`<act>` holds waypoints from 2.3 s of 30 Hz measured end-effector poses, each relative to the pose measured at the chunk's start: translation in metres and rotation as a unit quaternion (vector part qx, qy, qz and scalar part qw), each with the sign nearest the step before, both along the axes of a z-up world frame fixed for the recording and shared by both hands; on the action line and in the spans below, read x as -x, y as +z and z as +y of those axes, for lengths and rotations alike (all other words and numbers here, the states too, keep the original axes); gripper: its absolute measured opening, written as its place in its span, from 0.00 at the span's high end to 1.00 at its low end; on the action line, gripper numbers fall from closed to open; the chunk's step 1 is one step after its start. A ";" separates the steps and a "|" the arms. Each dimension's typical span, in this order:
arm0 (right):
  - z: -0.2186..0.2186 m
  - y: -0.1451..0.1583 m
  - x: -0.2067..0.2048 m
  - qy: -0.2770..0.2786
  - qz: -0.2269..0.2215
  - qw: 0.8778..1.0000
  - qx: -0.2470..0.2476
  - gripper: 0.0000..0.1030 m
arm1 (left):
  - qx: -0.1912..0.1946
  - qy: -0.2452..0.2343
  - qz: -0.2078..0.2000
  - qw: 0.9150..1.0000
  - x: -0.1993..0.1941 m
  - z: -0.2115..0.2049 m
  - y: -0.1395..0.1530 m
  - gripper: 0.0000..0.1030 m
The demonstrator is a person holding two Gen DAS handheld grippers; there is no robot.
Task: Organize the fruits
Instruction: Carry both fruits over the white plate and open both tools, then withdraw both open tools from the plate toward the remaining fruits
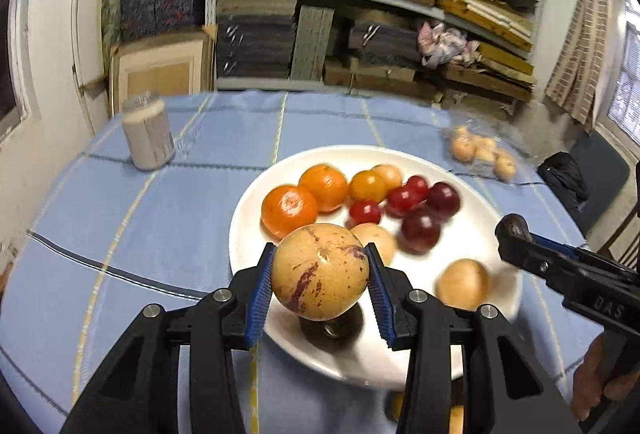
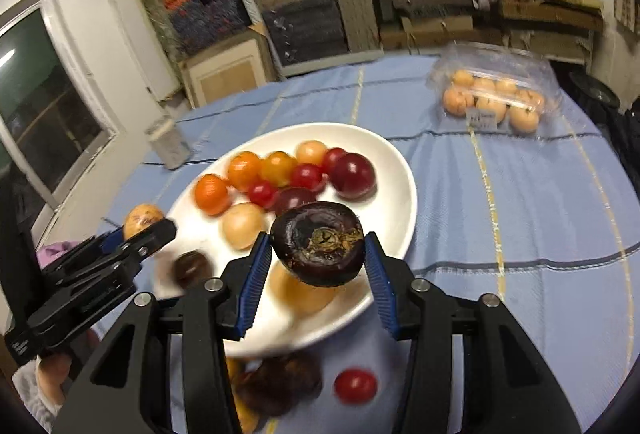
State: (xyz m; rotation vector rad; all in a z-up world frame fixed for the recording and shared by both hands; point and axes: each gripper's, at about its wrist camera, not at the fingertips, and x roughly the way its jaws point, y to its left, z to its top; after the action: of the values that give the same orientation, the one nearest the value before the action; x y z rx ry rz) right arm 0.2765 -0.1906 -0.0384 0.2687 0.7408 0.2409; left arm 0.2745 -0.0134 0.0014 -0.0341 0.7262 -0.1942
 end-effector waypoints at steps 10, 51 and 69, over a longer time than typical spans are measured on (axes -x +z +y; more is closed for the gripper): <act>-0.036 0.004 0.014 -0.025 -0.032 0.995 -0.091 0.33 | 0.015 0.027 -0.017 0.999 0.009 0.018 0.002 0.22; 0.020 -0.046 -0.009 0.188 0.137 0.951 -0.204 0.04 | 0.144 -0.205 0.090 0.964 0.044 -0.049 -0.050 0.04; 0.017 -0.052 0.036 0.216 0.161 0.923 -0.276 0.05 | 0.131 -0.218 0.071 0.964 0.090 -0.035 -0.041 0.03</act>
State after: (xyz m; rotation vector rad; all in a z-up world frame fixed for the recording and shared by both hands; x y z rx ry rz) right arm 0.2405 -0.1736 -0.0904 0.6928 1.0490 0.8479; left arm 0.1849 -0.0482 -0.0399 -0.1425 0.8414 -0.7161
